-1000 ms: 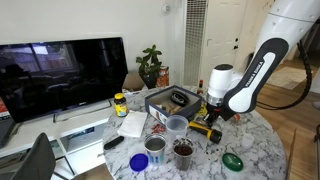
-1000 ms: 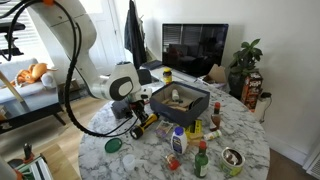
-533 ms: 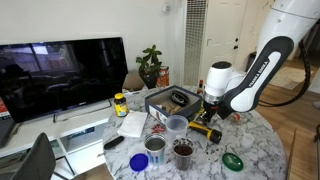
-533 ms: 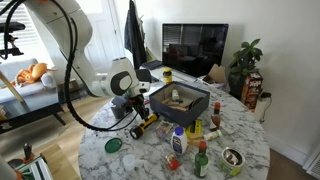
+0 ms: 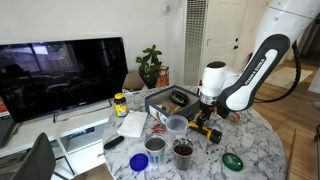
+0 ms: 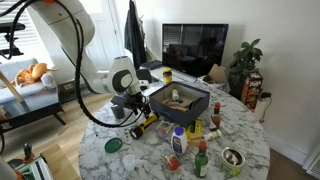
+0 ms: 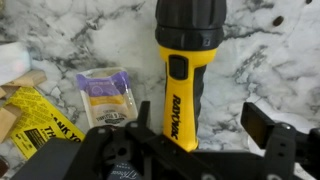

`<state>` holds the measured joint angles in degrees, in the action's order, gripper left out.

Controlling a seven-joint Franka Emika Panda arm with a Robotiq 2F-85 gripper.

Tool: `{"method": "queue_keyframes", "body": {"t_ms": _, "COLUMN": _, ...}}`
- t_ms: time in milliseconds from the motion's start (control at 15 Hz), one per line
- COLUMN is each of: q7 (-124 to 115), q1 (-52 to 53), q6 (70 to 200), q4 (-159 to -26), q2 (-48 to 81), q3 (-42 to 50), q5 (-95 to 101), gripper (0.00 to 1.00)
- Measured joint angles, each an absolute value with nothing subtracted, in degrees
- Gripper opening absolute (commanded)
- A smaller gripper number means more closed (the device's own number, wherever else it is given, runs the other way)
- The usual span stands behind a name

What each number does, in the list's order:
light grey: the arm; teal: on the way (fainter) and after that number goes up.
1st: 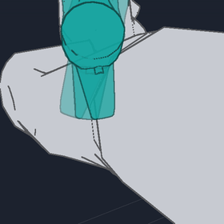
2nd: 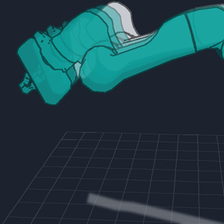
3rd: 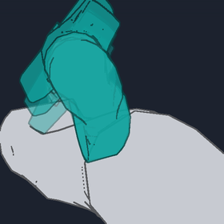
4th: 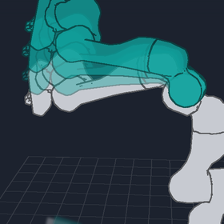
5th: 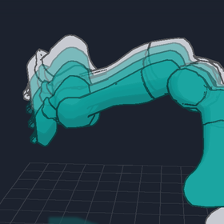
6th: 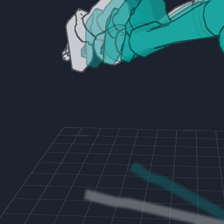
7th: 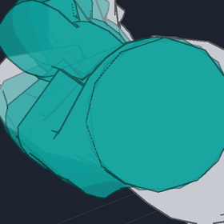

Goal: Turn off the torch and put it upside down

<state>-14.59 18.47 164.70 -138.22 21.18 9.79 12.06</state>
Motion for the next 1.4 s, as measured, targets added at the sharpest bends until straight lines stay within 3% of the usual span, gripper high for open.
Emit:
{"method": "queue_keyframes", "body": {"t_ms": 600, "q7": -2.18, "q1": 7.66, "q6": 163.55, "q4": -129.74, "q2": 28.0, "q3": 1.76, "q5": 9.89, "gripper": 1.0}}
{"method": "queue_keyframes", "body": {"t_ms": 1267, "q7": 0.61, "q1": 4.85, "q6": 163.7, "q4": -122.88, "q2": 34.97, "q3": -0.23, "q5": 9.11, "gripper": 1.0}}
{"method": "queue_keyframes", "body": {"t_ms": 1333, "q7": 0.78, "q1": 4.66, "q6": 163.7, "q4": -122.55, "q2": 35.41, "q3": -0.41, "q5": 8.99, "gripper": 0.93}}
{"method": "queue_keyframes", "body": {"t_ms": 1400, "q7": 0.99, "q1": 4.49, "q6": 163.7, "q4": -122.22, "q2": 35.85, "q3": -0.59, "q5": 8.82, "gripper": 0.79}}
